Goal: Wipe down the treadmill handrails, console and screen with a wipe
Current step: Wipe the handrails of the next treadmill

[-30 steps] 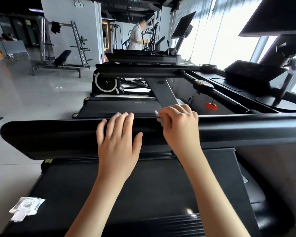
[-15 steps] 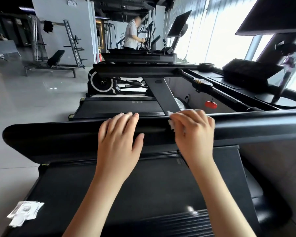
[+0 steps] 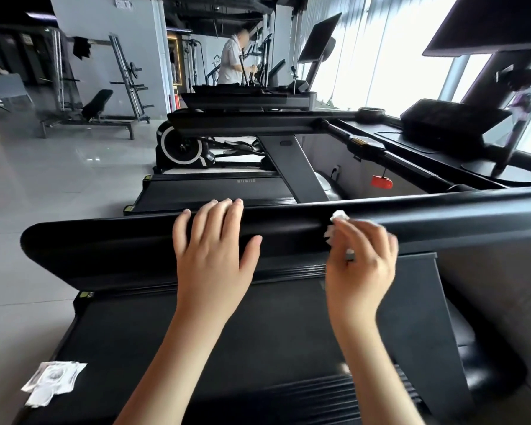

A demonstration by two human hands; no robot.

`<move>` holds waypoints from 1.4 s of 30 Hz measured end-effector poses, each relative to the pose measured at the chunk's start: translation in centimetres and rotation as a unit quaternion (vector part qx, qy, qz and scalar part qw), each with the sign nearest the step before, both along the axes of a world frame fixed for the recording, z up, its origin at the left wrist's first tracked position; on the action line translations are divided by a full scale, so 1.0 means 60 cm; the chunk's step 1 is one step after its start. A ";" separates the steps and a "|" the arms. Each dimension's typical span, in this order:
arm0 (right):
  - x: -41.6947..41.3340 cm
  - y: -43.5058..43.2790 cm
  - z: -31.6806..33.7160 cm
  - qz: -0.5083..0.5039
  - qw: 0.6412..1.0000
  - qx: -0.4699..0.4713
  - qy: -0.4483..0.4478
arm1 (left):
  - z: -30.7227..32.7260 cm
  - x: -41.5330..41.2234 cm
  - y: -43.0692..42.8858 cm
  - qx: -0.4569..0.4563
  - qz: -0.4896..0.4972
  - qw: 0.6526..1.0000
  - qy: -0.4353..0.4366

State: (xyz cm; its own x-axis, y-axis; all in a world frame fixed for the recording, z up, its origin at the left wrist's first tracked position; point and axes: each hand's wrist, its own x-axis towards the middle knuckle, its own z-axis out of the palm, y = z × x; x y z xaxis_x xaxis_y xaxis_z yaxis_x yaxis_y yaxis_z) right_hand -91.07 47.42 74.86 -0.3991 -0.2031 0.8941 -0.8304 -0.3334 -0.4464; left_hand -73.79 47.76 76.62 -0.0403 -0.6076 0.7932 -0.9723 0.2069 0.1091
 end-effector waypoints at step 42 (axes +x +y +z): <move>0.017 -0.060 0.148 0.162 0.917 0.307 0.199 | 0.000 -0.001 0.001 0.001 0.000 1.000 -0.006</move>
